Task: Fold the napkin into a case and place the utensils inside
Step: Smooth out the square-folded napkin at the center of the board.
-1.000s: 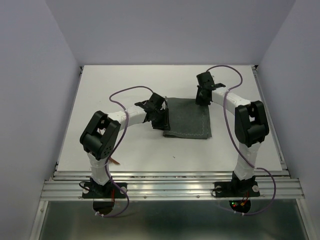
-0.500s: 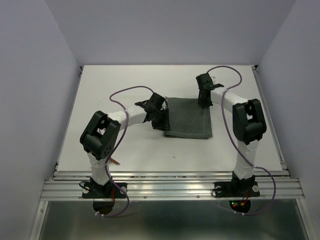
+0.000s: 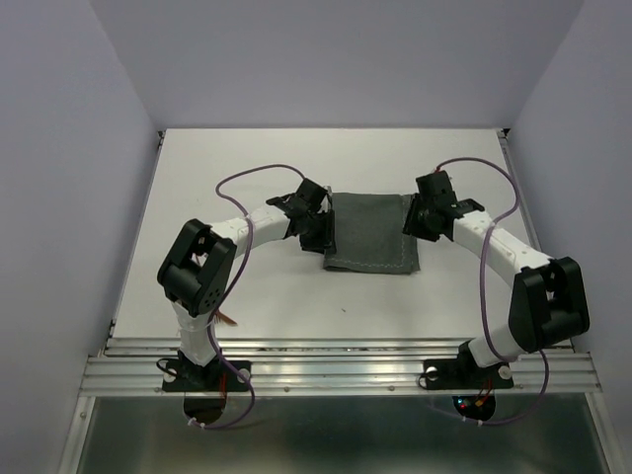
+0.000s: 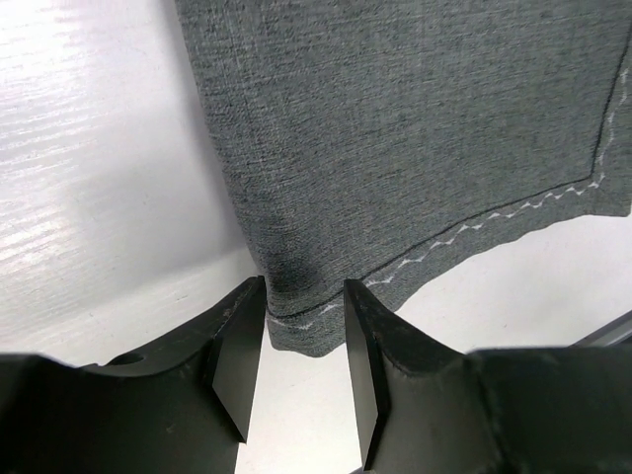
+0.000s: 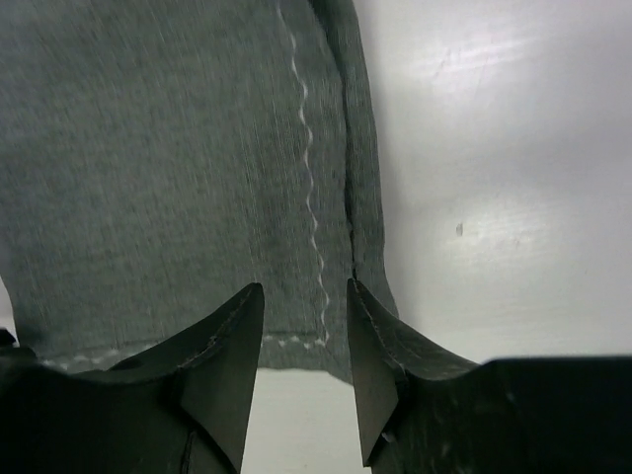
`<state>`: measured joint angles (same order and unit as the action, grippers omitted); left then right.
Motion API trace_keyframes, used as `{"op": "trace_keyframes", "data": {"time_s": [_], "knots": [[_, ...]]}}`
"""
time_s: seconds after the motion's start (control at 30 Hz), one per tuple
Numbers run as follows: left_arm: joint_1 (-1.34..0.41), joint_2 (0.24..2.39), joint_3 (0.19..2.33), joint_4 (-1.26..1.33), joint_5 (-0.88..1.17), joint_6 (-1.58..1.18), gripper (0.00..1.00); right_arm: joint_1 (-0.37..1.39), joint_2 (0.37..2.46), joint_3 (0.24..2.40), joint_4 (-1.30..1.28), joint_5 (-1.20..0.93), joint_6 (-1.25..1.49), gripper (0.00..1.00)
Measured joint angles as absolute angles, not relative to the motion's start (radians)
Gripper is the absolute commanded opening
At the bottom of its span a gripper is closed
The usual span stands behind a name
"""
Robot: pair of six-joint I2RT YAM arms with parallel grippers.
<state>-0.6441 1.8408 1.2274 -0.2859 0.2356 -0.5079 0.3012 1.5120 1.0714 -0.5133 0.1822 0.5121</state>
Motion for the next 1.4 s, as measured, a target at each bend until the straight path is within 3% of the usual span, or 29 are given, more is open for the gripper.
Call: {"op": "trace_keyframes", "data": {"time_s": [0.43, 0.77, 0.93, 1.13, 1.23, 1.27, 1.33, 1.4], "knots": [[-0.644, 1.826, 1.28, -0.327, 0.2, -0.494, 0.49, 0.301, 1.444, 0.833, -0.513, 0.043, 0.627, 0.41], [-0.644, 1.824, 1.285, -0.337, 0.194, -0.493, 0.49, 0.301, 1.449, 0.818, -0.484, 0.018, 0.647, 0.24], [-0.643, 1.824, 1.285, -0.34, 0.194, -0.492, 0.49, 0.301, 1.452, 0.818, -0.476, 0.017, 0.648, 0.31], [-0.643, 1.824, 1.285, -0.341, 0.194, -0.488, 0.49, 0.301, 1.469, 0.812, -0.463, 0.015, 0.65, 0.31], [-0.643, 1.824, 1.285, -0.341, 0.194, -0.487, 0.49, 0.301, 1.473, 0.807, -0.463, 0.015, 0.649, 0.22], [-0.643, 1.824, 1.285, -0.341, 0.194, -0.487, 0.49, 0.301, 1.475, 0.807, -0.463, 0.015, 0.649, 0.11], [-0.643, 1.824, 1.285, -0.341, 0.194, -0.487, 0.49, 0.301, 1.481, 0.807, -0.463, 0.016, 0.65, 0.01], [-0.643, 1.824, 1.285, -0.341, 0.194, -0.487, 0.49, 0.301, 1.48, 0.807, -0.463, 0.019, 0.651, 0.01]]}}
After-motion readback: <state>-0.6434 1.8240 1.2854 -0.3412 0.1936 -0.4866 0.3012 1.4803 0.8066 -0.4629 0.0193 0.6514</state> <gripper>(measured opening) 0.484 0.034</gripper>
